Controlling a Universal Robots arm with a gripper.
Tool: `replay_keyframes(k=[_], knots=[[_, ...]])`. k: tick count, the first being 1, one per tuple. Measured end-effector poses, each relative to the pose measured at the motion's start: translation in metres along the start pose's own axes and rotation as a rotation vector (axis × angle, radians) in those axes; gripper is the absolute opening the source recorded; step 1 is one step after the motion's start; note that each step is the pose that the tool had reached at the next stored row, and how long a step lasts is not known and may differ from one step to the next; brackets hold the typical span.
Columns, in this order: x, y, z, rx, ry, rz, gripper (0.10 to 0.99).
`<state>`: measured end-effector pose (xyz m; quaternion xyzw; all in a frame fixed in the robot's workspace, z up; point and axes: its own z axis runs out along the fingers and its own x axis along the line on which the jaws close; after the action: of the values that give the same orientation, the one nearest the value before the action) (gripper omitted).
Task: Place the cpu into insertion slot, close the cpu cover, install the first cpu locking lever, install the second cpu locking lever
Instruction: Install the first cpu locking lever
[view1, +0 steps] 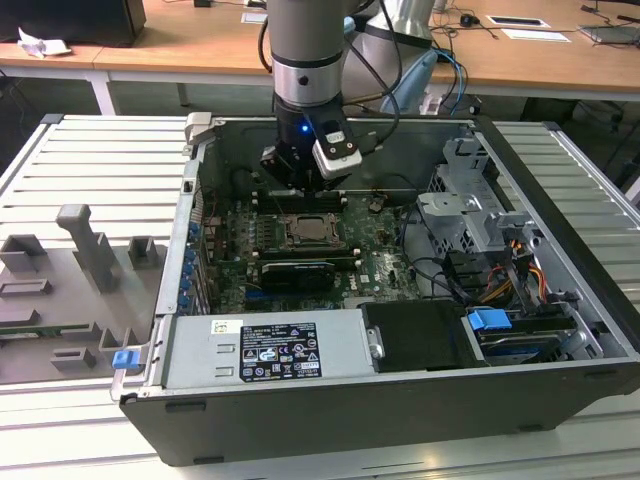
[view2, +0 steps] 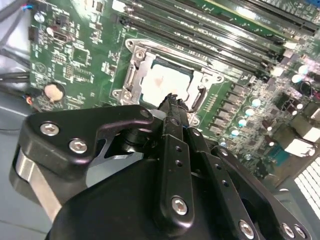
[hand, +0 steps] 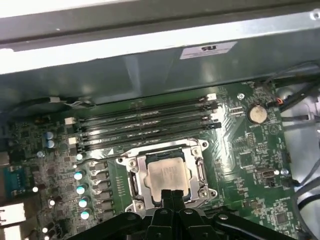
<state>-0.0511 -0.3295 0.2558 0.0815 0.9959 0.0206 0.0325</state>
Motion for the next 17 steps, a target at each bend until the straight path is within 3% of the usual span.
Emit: replay_keyframes(k=[1, 6, 8, 12, 13, 14, 17], knots=[[0.0001, 0.0, -0.0001, 0.0, 0.0063, -0.018, 0.106], [0.0001, 0.0, 0.0007, -0.009, 0.0136, -0.173, 0.106], [0.0019, -0.0003, 0.0006, -0.01, 0.0143, -0.191, 0.106], [0.0156, -0.0021, -0.0004, -0.01, 0.0145, -0.192, 0.106], [0.0217, -0.0031, -0.0007, -0.01, 0.0144, -0.192, 0.106], [0.0327, -0.0049, -0.0015, -0.01, 0.0144, -0.192, 0.106], [0.0478, -0.0072, -0.0025, -0.01, 0.0143, -0.192, 0.106]])
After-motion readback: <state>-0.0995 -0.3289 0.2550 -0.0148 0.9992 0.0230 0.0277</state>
